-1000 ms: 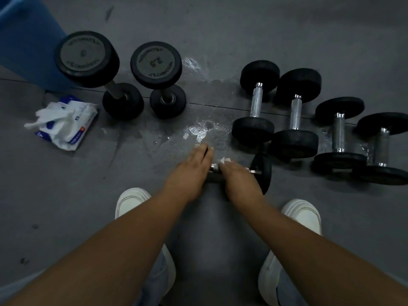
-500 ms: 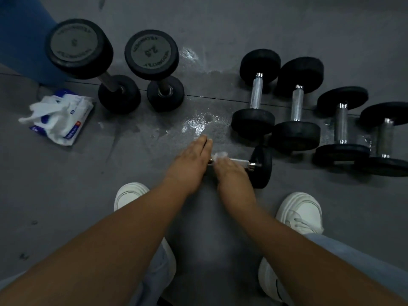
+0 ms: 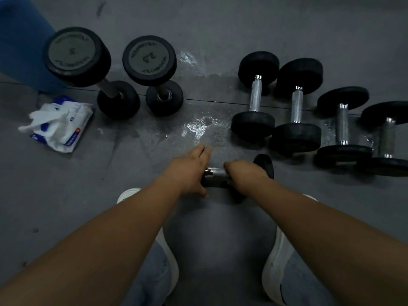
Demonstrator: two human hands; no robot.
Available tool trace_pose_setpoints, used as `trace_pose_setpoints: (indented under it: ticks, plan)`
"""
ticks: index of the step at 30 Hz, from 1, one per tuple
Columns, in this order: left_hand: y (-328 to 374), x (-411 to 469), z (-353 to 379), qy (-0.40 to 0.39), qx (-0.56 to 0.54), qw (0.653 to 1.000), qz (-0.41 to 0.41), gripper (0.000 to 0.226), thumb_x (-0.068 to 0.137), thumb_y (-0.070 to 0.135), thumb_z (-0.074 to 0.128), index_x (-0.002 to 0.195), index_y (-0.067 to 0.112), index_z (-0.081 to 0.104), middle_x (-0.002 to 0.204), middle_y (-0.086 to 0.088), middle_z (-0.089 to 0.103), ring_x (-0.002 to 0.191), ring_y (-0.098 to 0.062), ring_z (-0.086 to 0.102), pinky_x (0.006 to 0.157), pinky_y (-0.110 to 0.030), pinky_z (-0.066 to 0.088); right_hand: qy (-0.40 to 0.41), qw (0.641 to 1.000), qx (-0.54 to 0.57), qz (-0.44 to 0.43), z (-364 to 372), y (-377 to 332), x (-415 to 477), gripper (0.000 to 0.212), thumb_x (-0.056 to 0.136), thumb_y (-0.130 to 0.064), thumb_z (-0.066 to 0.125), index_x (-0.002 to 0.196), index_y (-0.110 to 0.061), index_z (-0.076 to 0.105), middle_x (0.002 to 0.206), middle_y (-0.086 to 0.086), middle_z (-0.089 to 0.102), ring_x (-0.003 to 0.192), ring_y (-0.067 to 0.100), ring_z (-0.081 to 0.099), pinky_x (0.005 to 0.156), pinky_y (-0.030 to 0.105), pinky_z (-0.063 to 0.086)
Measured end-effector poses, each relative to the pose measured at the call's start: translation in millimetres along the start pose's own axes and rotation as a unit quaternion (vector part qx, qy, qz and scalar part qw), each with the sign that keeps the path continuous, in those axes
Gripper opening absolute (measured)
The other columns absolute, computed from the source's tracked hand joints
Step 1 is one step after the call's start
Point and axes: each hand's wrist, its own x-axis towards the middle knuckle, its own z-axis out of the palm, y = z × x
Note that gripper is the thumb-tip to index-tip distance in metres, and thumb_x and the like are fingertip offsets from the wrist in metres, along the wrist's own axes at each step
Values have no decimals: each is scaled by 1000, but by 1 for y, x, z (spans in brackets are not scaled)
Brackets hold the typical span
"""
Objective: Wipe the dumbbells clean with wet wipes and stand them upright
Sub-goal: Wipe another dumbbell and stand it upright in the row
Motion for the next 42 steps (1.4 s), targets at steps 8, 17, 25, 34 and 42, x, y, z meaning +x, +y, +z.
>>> trace_pose_setpoints:
  ticks: [8, 17, 25, 34, 42]
  plan:
    - [7, 1, 5, 73, 4, 997, -9, 101, 81, 15, 71, 156, 17, 5, 161, -8, 2, 147, -28, 20, 111, -39, 36, 206, 977, 44, -21, 19, -25, -21, 37, 90, -7, 46, 125, -11, 53, 121, 10, 58, 111, 29, 55, 93, 36, 42]
    - [8, 2, 4, 74, -9, 997, -18, 85, 92, 6, 53, 157, 15, 0, 164, -6, -5, 147, -31, 23, 109, -41, 38, 236, 964, 111, -59, 26, -48, -26, 38, 88, -5, 45, 123, -12, 59, 118, 9, 64, 109, 27, 59, 93, 39, 47]
    - [10, 2, -4, 46, -12, 999, -24, 92, 88, 7, 59, 158, 15, 0, 164, -6, -5, 141, -34, 31, 107, -41, 38, 253, 962, 79, -67, 30, -31, -16, 53, 82, -1, 50, 134, -9, 53, 128, 10, 59, 118, 28, 55, 101, 38, 39]
    - [1, 1, -8, 45, 19, 999, -12, 109, 76, 15, 74, 157, 16, 2, 162, -2, 3, 125, -33, 51, 92, -40, 47, 202, 977, 63, -36, 11, -21, -19, 35, 83, -13, 51, 118, -19, 55, 117, 6, 62, 107, 27, 58, 86, 36, 42]
    - [-3, 2, -14, 15, 9, 1000, 16, 122, 62, 42, 86, 155, 16, 10, 157, -4, 25, 124, -28, 52, 92, -37, 47, 3, 997, 54, -52, -16, 10, 1, 23, 84, -25, 57, 107, -26, 60, 107, 5, 64, 99, 27, 62, 82, 38, 52]
